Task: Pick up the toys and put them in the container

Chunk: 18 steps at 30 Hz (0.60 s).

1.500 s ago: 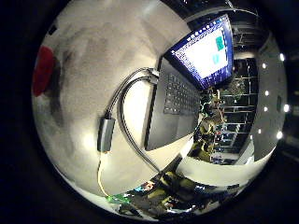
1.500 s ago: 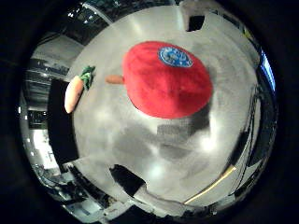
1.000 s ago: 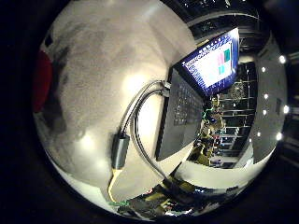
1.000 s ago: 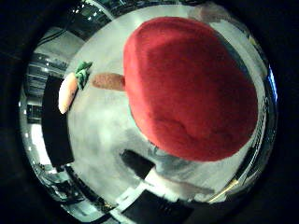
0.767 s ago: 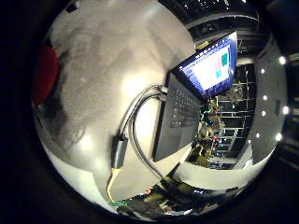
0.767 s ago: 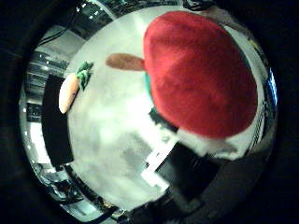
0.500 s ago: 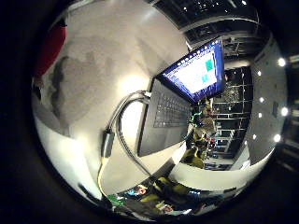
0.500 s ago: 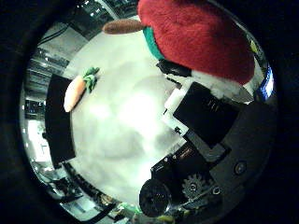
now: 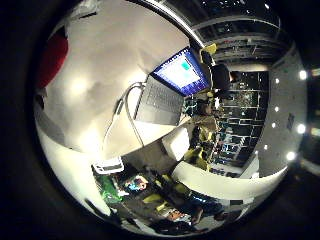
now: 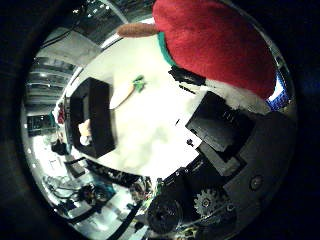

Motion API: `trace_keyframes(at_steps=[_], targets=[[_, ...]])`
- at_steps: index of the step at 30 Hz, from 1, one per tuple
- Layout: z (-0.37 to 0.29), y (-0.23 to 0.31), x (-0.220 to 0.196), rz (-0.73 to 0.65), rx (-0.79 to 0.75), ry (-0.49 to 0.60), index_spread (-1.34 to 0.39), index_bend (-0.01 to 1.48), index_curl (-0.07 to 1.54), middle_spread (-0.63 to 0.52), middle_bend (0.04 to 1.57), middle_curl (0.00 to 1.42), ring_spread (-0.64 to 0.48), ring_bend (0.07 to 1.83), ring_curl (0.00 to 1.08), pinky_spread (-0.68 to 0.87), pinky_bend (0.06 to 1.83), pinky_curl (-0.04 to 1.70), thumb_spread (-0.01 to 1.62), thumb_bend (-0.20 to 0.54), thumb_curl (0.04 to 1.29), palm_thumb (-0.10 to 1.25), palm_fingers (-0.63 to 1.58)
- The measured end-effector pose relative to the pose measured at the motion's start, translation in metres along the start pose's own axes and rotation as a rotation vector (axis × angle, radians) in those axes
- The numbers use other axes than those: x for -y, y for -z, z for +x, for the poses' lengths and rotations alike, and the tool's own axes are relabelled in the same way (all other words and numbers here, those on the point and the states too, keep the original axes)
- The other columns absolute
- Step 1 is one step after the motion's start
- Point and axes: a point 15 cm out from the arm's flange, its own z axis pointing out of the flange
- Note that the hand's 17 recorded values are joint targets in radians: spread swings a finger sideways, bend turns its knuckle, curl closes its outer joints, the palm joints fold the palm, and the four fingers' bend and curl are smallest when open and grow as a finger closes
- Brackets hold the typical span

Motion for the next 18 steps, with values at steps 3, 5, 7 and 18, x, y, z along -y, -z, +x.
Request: trace_keyframes(at_steps=[3,5,7,18], targets=[[-0.056,0.035,0.001,0.019,0.059,0.057,-0.45,0.55,0.67,-0.28,0.84,0.66,-0.31,1.03,0.53,-0.48,1.08,0.43,1.11,-0.014,0.46,1.02,1.06],[-0.092,0.055,0.004,0.047,0.078,0.096,-0.46,0.53,0.69,-0.28,0.83,0.67,-0.3,1.03,0.54,-0.48,1.07,0.44,1.12,-0.014,0.46,1.02,1.05],[-0.132,0.065,0.001,0.057,0.096,0.128,-0.47,0.52,0.7,-0.28,0.83,0.68,-0.3,1.02,0.54,-0.48,1.07,0.44,1.13,-0.014,0.47,1.01,1.05],[-0.339,0.089,-0.004,0.069,0.191,0.306,-0.49,0.46,0.77,-0.29,0.8,0.72,-0.3,1.0,0.57,-0.48,1.05,0.47,1.11,-0.014,0.48,1.01,1.05]])
